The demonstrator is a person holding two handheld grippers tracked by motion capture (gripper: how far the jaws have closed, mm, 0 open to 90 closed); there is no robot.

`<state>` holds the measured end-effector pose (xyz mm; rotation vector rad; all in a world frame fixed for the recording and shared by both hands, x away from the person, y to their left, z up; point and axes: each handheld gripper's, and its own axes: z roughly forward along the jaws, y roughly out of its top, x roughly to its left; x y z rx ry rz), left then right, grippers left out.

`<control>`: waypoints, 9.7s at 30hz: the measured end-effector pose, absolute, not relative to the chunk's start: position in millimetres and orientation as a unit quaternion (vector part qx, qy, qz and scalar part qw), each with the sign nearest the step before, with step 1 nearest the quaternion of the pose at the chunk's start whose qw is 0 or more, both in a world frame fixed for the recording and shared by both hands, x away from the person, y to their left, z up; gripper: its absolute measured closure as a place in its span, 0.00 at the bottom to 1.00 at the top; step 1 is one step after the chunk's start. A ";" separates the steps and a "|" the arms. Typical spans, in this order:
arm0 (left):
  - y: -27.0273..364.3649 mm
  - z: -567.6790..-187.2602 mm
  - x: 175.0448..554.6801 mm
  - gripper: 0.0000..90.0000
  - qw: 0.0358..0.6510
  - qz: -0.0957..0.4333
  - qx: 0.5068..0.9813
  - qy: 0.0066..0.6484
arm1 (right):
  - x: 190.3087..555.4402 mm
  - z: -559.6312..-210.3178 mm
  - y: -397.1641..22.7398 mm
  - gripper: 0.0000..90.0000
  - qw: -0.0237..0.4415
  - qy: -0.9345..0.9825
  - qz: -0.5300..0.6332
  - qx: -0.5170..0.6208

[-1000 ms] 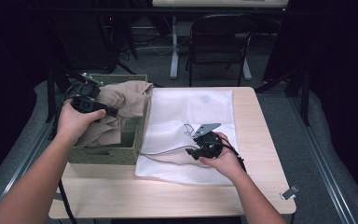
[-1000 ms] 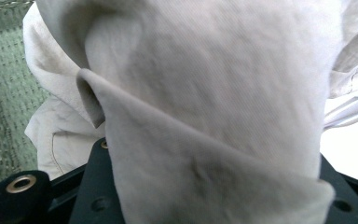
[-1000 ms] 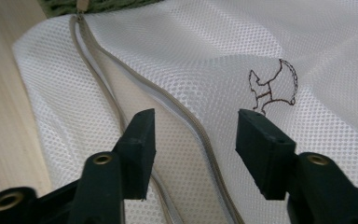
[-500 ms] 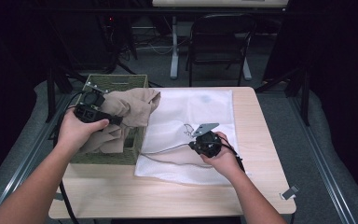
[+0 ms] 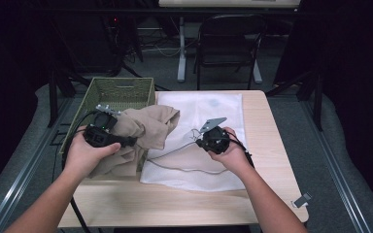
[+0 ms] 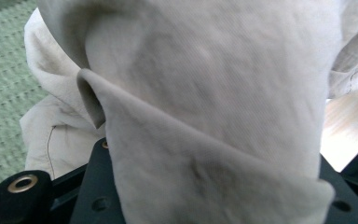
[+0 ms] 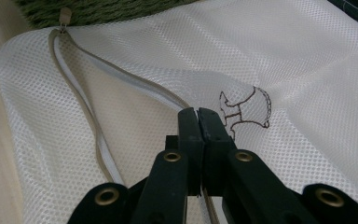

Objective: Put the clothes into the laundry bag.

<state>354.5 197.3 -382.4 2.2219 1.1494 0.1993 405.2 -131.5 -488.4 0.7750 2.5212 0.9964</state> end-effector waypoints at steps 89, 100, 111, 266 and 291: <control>65.9 -508.1 331.5 0.63 0.289 0.004 0.889 0.354 | 404.2 -454.6 -128.4 0.99 0.168 0.862 0.407 0.251; 64.1 -515.5 345.9 0.62 0.282 0.019 0.879 0.385 | 401.0 -453.4 -127.1 0.99 0.167 0.863 0.408 0.247; 61.6 -525.7 358.3 0.62 0.288 0.029 0.858 0.425 | 398.7 -452.2 -126.2 0.99 0.166 0.864 0.409 0.244; 57.6 -520.0 359.3 0.54 0.370 0.099 0.816 0.433 | 391.4 -468.9 -116.7 0.99 0.157 0.878 0.385 0.235; 119.5 -528.7 317.5 0.52 0.348 0.100 0.820 0.444 | 393.5 -473.1 -118.2 0.96 0.163 0.880 0.375 0.241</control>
